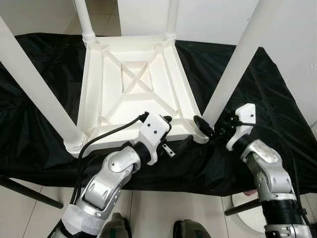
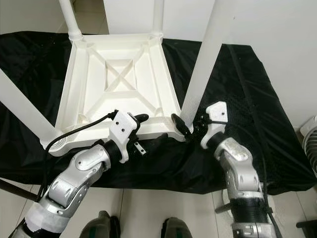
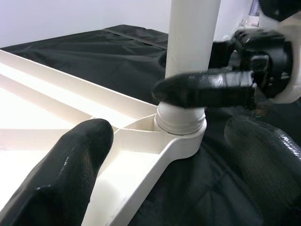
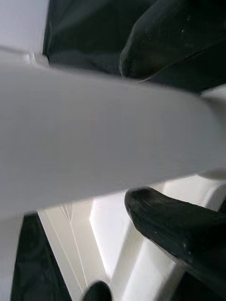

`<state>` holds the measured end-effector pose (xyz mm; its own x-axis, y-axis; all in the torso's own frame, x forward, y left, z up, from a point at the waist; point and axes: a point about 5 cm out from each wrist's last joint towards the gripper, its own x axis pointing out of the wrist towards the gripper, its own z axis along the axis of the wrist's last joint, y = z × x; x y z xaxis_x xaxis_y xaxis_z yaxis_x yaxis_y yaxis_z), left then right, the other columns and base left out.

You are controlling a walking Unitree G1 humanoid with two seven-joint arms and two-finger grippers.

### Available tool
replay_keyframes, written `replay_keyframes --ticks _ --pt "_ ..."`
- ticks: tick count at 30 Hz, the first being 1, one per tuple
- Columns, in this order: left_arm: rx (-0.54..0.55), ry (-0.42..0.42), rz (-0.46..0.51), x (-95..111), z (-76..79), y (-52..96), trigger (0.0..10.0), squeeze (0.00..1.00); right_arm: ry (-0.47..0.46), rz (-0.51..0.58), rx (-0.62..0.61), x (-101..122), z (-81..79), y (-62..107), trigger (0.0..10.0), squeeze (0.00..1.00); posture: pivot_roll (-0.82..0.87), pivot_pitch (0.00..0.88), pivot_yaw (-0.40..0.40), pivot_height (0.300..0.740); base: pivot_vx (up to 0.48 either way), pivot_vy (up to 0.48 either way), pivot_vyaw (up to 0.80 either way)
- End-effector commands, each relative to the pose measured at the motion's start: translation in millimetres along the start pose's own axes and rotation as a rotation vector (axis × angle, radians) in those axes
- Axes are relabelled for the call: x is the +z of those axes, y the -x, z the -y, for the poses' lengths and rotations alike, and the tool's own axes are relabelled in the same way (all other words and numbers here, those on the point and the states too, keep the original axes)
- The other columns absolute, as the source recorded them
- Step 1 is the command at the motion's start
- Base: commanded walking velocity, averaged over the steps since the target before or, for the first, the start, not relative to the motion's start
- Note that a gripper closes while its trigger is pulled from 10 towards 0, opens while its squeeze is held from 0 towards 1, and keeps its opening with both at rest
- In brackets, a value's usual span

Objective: Building children table

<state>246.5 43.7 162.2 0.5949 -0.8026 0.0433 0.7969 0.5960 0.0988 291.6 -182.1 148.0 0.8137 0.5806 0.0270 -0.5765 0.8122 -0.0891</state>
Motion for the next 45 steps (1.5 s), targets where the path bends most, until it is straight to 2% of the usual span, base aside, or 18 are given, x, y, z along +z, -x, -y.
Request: replay_keyframes --ticks 1,8,13,14,15,16,27,30,31,36,41,43,44,45 --pt "-0.019 -0.002 -0.006 0.0 0.7 1.0 10.0 0.00 0.005 -0.018 0.037 -4.7 0.1 -4.9 10.0 0.00 -0.05 0.057 0.025 0.740 0.000 0.000 0.00" --pt "-0.009 -0.002 -0.011 -1.0 -0.9 2.2 10.0 0.00 0.012 -0.046 0.093 -12.1 -0.6 -17.4 10.0 0.00 -0.04 0.056 0.024 0.740 0.000 0.000 0.00" --pt "-0.015 -0.002 -0.011 0.0 -0.4 1.7 10.0 0.00 0.022 -0.025 0.129 -12.1 2.1 -27.7 10.0 0.00 -0.04 0.052 0.024 0.740 0.000 0.000 0.00" --pt "-0.017 -0.003 -0.013 -0.2 -0.3 1.5 10.0 0.00 0.015 -0.019 0.134 -11.5 3.1 -29.0 5.9 0.00 -0.04 0.052 0.024 0.740 0.000 0.000 0.00" --pt "-0.017 -0.003 -0.013 -0.2 -0.3 1.5 10.0 0.00 0.015 -0.019 0.134 -11.5 3.1 -29.0 5.9 0.00 -0.04 0.052 0.024 0.740 0.000 0.000 0.00" --pt "-0.017 -0.004 -0.015 -0.3 -0.3 1.3 10.0 0.00 0.013 -0.009 0.138 -10.7 4.7 -29.8 0.3 0.00 -0.04 0.053 0.022 0.740 0.000 0.000 0.00" --pt "-0.020 0.002 -0.014 -0.8 2.7 0.7 10.0 0.00 0.049 -0.021 0.101 -19.6 5.6 -22.0 0.0 0.00 -0.04 0.062 0.016 0.740 0.000 0.000 0.00" --pt "-0.025 -0.002 -0.015 -1.0 3.3 0.4 10.0 0.00 0.093 -0.049 0.062 -22.9 4.3 -20.8 0.0 0.00 -0.05 0.064 0.014 0.740 0.000 0.000 0.00" --pt "-0.027 -0.005 -0.021 -2.2 3.2 -0.3 10.0 0.00 0.082 -0.054 -0.023 -24.7 2.7 -19.0 0.0 0.00 -0.05 0.066 0.010 0.740 0.000 0.000 0.00" --pt "-0.031 0.001 -0.034 -4.5 4.1 0.1 10.0 0.00 0.060 -0.053 -0.118 -27.7 -9.2 -15.2 0.0 0.00 -0.05 0.068 0.010 0.740 0.000 0.000 0.00" --pt "-0.031 0.002 -0.037 -5.1 4.1 0.4 10.0 0.00 0.046 -0.059 -0.147 -28.8 -10.5 -14.7 0.0 0.00 -0.05 0.070 0.011 0.740 0.000 0.000 0.00" --pt "-0.037 0.006 -0.042 -5.7 5.1 1.2 10.0 0.00 -0.002 -0.074 -0.337 -31.6 -18.0 -12.4 0.0 0.00 -0.05 0.081 0.012 0.740 0.000 0.000 0.00" --pt "-0.037 0.006 -0.042 -5.7 5.1 1.2 10.0 0.00 -0.002 -0.074 -0.337 -31.6 -18.0 -12.4 0.0 0.00 -0.05 0.081 0.012 0.740 0.000 0.000 0.00" --pt "-0.040 0.008 -0.043 -5.7 5.6 1.5 10.0 0.00 -0.012 -0.081 -0.404 -32.1 -20.6 -11.1 0.0 0.00 -0.05 0.081 0.012 0.740 0.000 0.000 0.00"
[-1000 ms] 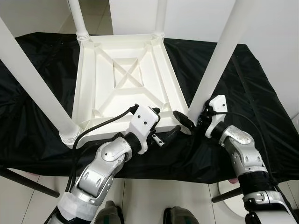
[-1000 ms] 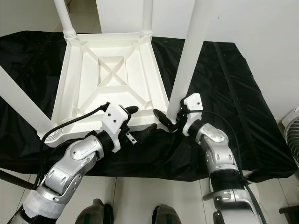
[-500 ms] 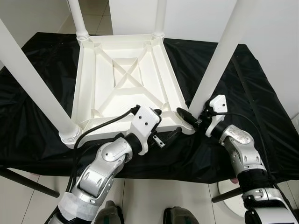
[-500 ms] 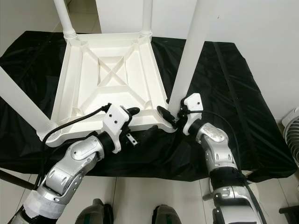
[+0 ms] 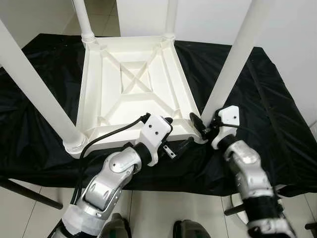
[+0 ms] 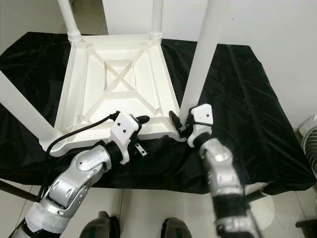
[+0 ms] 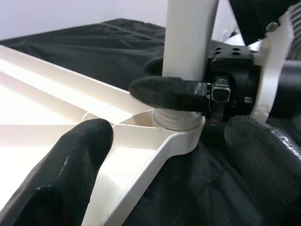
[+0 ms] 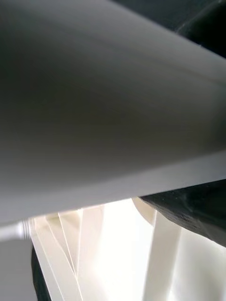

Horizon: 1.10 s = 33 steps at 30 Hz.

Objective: Building children table

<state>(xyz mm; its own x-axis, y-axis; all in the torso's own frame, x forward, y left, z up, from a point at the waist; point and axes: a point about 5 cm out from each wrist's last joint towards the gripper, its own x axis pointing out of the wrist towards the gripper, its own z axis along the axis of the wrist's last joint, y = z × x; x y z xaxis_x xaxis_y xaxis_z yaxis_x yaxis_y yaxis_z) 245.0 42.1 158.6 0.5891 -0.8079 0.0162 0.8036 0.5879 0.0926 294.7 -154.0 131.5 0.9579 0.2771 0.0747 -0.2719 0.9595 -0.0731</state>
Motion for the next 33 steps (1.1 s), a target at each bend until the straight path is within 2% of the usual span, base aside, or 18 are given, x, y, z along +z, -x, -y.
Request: replay_keyframes --ticks 1,2,3,5,9,12,13,14,15,16,17,23,24,25,26,29,30,33 --pt "-0.031 0.000 -0.019 -2.6 3.6 1.9 10.0 0.00 -0.013 -0.119 -0.173 -18.5 1.1 8.1 0.0 0.00 -0.05 0.086 0.013 0.740 0.000 0.000 0.00" --pt "-0.032 -0.001 -0.020 -2.9 3.9 2.1 10.0 0.00 -0.023 -0.131 -0.238 -19.5 -0.9 8.9 0.0 0.00 -0.05 0.086 0.014 0.740 0.000 0.000 0.00" --pt "-0.032 -0.001 -0.020 -2.9 3.9 2.1 10.0 0.00 -0.023 -0.131 -0.238 -19.5 -0.9 8.9 0.0 0.00 -0.05 0.086 0.014 0.740 0.000 0.000 0.00" --pt "-0.032 -0.003 -0.020 -2.7 3.9 2.4 10.0 0.00 -0.049 -0.149 -0.371 -20.0 -6.9 9.0 0.0 0.00 -0.05 0.085 0.017 0.740 0.000 0.000 0.00" --pt "-0.030 -0.004 -0.020 -1.9 3.1 2.6 10.0 0.00 -0.090 -0.145 -0.405 -17.5 -16.2 6.8 0.0 0.00 -0.05 0.094 0.023 0.740 0.000 0.000 0.00" --pt "-0.024 -0.003 -0.020 -1.5 1.5 2.8 10.0 0.00 -0.123 -0.124 -0.355 -13.8 -25.2 4.4 0.0 0.00 -0.05 0.091 0.026 0.740 0.000 0.000 0.00" --pt "-0.025 -0.002 -0.021 -1.6 1.6 2.9 10.0 0.00 -0.127 -0.125 -0.321 -12.0 -27.6 4.1 4.5 0.00 -0.05 0.089 0.027 0.740 0.000 0.000 0.00" --pt "-0.025 -0.002 -0.021 -1.6 1.6 2.9 10.0 0.00 -0.127 -0.125 -0.321 -12.0 -27.6 4.1 4.5 0.00 -0.05 0.089 0.027 0.740 0.000 0.000 0.00" --pt "-0.030 -0.002 -0.022 -1.7 2.3 2.8 10.0 0.00 -0.130 -0.127 -0.318 -10.4 -28.1 4.4 10.0 0.00 -0.05 0.089 0.027 0.740 0.000 0.000 0.00" --pt "-0.034 -0.003 -0.023 -1.8 3.1 2.7 10.0 0.00 -0.136 -0.119 -0.315 -8.1 -28.4 4.5 10.0 0.00 -0.05 0.089 0.027 0.740 0.000 0.000 0.00" --pt "-0.036 -0.003 -0.023 -1.8 3.5 2.6 10.0 0.00 -0.140 -0.109 -0.302 -5.9 -28.1 4.3 10.0 1.00 -0.05 0.089 0.029 0.740 0.000 0.000 0.00" --pt "-0.034 -0.002 -0.023 -1.4 2.6 2.7 10.0 0.00 -0.136 -0.063 -0.250 1.9 -22.0 5.2 10.0 1.00 -0.05 0.089 0.029 0.740 0.000 0.000 0.00" --pt "-0.033 -0.001 -0.023 -1.2 2.3 2.7 10.0 0.00 -0.114 -0.048 -0.199 4.0 -17.1 6.2 10.0 1.00 -0.05 0.092 0.029 0.740 0.000 0.000 0.00" --pt "-0.033 -0.001 -0.023 -1.2 2.3 2.7 10.0 0.00 -0.114 -0.048 -0.199 4.0 -17.1 6.2 10.0 1.00 -0.05 0.092 0.029 0.740 0.000 0.000 0.00" --pt "-0.034 0.001 -0.023 -1.0 2.4 2.6 10.0 0.00 -0.098 -0.040 -0.131 5.3 -14.6 6.9 10.0 1.00 -0.05 0.092 0.029 0.740 0.000 0.000 0.00" --pt "-0.034 0.001 -0.022 -0.7 2.8 2.3 10.0 0.00 -0.083 -0.034 -0.079 6.2 -10.0 7.9 10.0 1.00 -0.05 0.094 0.028 0.740 0.000 0.000 0.00" --pt "-0.035 0.003 -0.021 -0.2 3.7 1.9 10.0 0.00 -0.063 -0.033 -0.013 6.9 -4.5 8.5 10.0 1.00 -0.05 0.095 0.027 0.740 0.000 0.000 0.00" --pt "-0.037 0.004 -0.020 0.1 4.3 1.7 10.0 0.00 -0.038 -0.025 0.040 8.4 -0.3 8.8 10.0 1.00 -0.05 0.095 0.028 0.740 0.000 0.000 0.00"
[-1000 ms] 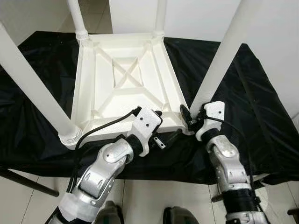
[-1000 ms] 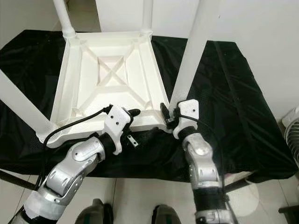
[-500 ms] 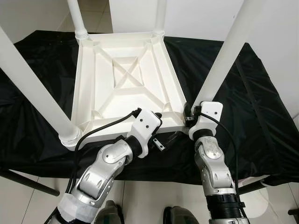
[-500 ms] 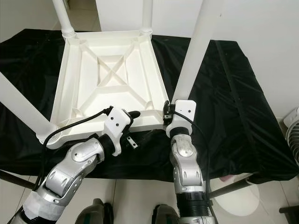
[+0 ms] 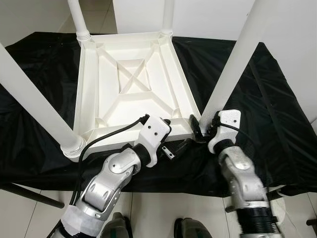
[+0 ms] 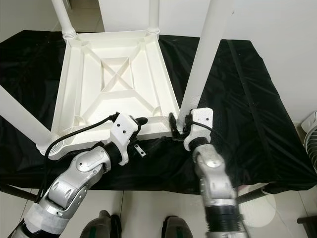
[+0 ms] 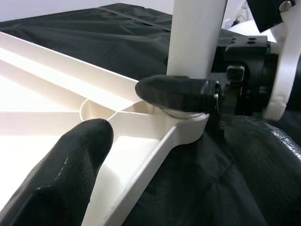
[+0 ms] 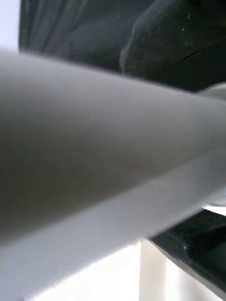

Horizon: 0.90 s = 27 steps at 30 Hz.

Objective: Building children table

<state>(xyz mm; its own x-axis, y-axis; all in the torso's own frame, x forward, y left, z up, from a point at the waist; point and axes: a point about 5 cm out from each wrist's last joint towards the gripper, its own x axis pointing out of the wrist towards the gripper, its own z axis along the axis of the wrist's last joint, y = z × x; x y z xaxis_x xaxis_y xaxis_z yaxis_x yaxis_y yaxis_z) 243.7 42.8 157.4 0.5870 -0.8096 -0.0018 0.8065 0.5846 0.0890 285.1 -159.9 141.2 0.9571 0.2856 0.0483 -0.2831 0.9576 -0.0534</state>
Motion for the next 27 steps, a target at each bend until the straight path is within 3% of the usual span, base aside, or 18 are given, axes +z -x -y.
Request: replay_keyframes --ticks 1,3,4,6,9,14,15,16,17,27 --pt "-0.033 0.001 -0.002 1.4 3.7 0.2 10.0 0.00 0.016 0.002 0.088 -0.7 1.0 -1.0 10.0 0.37 -0.05 0.092 0.028 0.740 0.000 0.000 0.00" --pt "-0.033 0.001 -0.002 1.4 3.7 0.2 10.0 0.00 0.016 0.002 0.088 -0.7 1.0 -1.0 10.0 0.37 -0.05 0.092 0.028 0.740 0.000 0.000 0.00" --pt "-0.035 0.000 -0.002 1.5 3.8 0.2 10.0 0.00 0.043 -0.004 0.137 -0.1 6.8 -1.5 10.0 0.00 -0.05 0.092 0.028 0.740 0.000 0.000 0.00" --pt "-0.041 -0.002 0.001 2.1 3.9 -0.6 10.0 0.00 0.098 -0.001 0.233 1.1 14.9 -6.6 10.0 0.00 -0.05 0.085 0.031 0.740 0.000 0.000 0.00" --pt "-0.044 -0.004 0.003 2.3 4.4 -1.4 10.0 0.00 0.110 0.000 0.268 1.2 15.5 -9.1 10.0 0.00 -0.05 0.081 0.030 0.740 0.000 0.000 0.00" --pt "-0.049 -0.004 0.005 2.7 6.0 -3.5 10.0 0.00 0.132 -0.011 0.380 -4.4 5.2 -14.9 10.0 0.00 -0.05 0.072 0.034 0.740 0.000 0.000 0.00" --pt "-0.049 -0.003 0.004 2.8 6.3 -3.3 10.0 0.00 0.127 -0.014 0.404 -6.3 2.7 -15.5 7.6 0.00 -0.05 0.069 0.035 0.740 0.000 0.000 0.00" --pt "-0.049 -0.003 0.004 2.8 6.3 -3.3 10.0 0.00 0.127 -0.014 0.404 -6.3 2.7 -15.5 7.6 0.00 -0.05 0.069 0.035 0.740 0.000 0.000 0.00" --pt "-0.050 -0.002 0.003 2.8 6.4 -2.8 10.0 0.00 0.129 -0.017 0.419 -7.8 1.3 -15.4 0.0 0.00 -0.05 0.069 0.035 0.740 0.000 0.000 0.00" --pt "-0.050 -0.006 -0.006 1.9 5.0 0.0 10.0 0.00 0.108 -0.032 0.408 -16.1 5.3 -9.5 0.0 0.00 -0.04 0.063 0.035 0.740 0.000 0.000 0.00"
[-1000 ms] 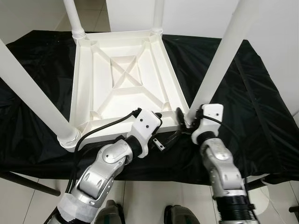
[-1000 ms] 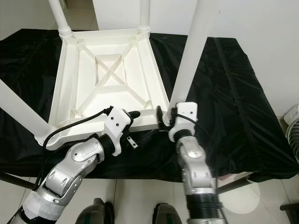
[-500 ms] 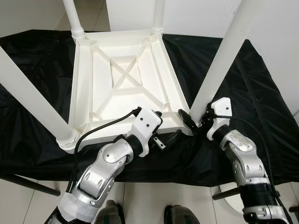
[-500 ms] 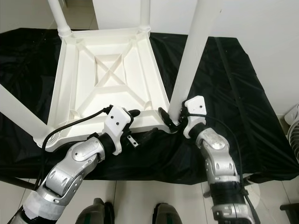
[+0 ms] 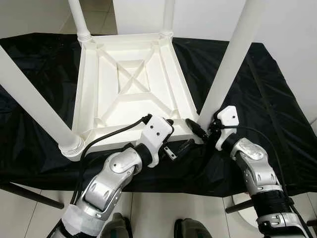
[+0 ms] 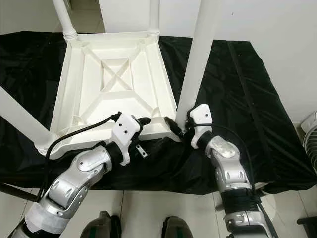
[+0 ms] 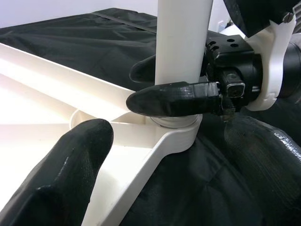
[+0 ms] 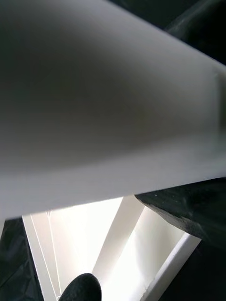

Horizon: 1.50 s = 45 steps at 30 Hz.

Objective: Building children table

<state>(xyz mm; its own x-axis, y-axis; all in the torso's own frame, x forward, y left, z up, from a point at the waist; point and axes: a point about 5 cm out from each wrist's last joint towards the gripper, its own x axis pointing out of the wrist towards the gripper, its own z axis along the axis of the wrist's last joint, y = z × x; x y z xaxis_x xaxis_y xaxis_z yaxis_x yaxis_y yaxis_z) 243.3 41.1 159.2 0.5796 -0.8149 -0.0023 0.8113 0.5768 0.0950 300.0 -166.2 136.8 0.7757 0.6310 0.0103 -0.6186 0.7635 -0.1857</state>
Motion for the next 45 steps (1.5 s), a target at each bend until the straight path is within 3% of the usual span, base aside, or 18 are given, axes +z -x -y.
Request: replay_keyframes --ticks 1,10,11,12,13,20,21,22,28,31,32,33,45 --pt "-0.041 -0.001 -0.006 0.1 3.9 1.2 10.0 0.00 -0.027 -0.044 -0.015 -13.0 -5.1 2.0 0.0 0.00 -0.04 0.063 0.036 0.740 0.000 0.000 0.00" --pt "-0.045 -0.008 -0.010 0.5 3.6 1.8 10.0 0.00 -0.044 -0.069 -0.160 -25.1 -0.5 9.4 0.0 0.00 -0.04 0.063 0.033 0.740 0.000 0.000 0.00" --pt "-0.044 -0.009 -0.009 0.8 3.4 1.8 10.0 0.00 -0.058 -0.092 -0.220 -27.3 -0.2 10.3 2.9 0.00 -0.04 0.063 0.032 0.740 0.000 0.000 0.00" --pt "-0.044 -0.009 -0.009 0.8 3.4 1.8 10.0 0.00 -0.058 -0.092 -0.220 -27.3 -0.2 10.3 2.9 0.00 -0.04 0.063 0.032 0.740 0.000 0.000 0.00" --pt "-0.042 -0.010 -0.008 1.2 3.1 1.4 10.0 0.00 -0.092 -0.102 -0.299 -26.6 -1.6 10.6 10.0 0.00 -0.03 0.062 0.028 0.740 0.000 0.000 0.00" --pt "-0.038 -0.006 -0.003 1.8 2.9 0.5 10.0 0.00 -0.146 -0.102 -0.538 -16.7 -14.0 11.7 10.0 0.00 -0.04 0.068 0.027 0.740 0.000 0.000 0.00" --pt "-0.040 -0.009 -0.001 2.3 2.4 -0.6 10.0 0.00 -0.164 -0.102 -0.743 -11.8 -19.0 14.2 10.0 0.00 -0.04 0.071 0.025 0.740 0.000 0.000 0.00" --pt "-0.041 -0.010 0.000 2.6 2.1 -1.1 10.0 0.00 -0.172 -0.104 -0.802 -10.8 -20.2 15.0 10.0 0.00 -0.04 0.071 0.025 0.740 0.000 0.000 0.00" --pt "-0.040 -0.009 0.003 3.0 1.9 -2.1 10.0 0.00 -0.185 -0.118 -0.867 -9.9 -25.6 12.2 10.0 0.00 -0.04 0.071 0.025 0.740 0.000 0.000 0.00" --pt "-0.040 -0.006 0.003 2.7 3.0 -1.7 10.0 0.00 -0.189 -0.077 -0.801 -4.4 -32.3 4.7 10.0 0.00 -0.04 0.083 0.024 0.740 0.000 0.000 0.00" --pt "-0.039 -0.005 0.002 2.5 3.4 -1.4 10.0 0.00 -0.198 -0.058 -0.782 -2.0 -32.6 3.5 10.0 0.32 -0.04 0.085 0.024 0.740 0.000 0.000 0.00" --pt "-0.039 -0.005 0.002 2.4 3.4 -0.9 10.0 0.00 -0.208 -0.049 -0.778 0.6 -32.0 3.5 10.0 1.00 -0.04 0.085 0.024 0.740 0.000 0.000 0.00" --pt "-0.017 -0.005 0.003 2.9 -0.2 -0.3 10.0 0.00 -0.172 0.011 -0.569 14.7 -24.0 1.3 10.0 1.00 -0.04 0.090 0.022 0.740 0.000 0.000 0.00"
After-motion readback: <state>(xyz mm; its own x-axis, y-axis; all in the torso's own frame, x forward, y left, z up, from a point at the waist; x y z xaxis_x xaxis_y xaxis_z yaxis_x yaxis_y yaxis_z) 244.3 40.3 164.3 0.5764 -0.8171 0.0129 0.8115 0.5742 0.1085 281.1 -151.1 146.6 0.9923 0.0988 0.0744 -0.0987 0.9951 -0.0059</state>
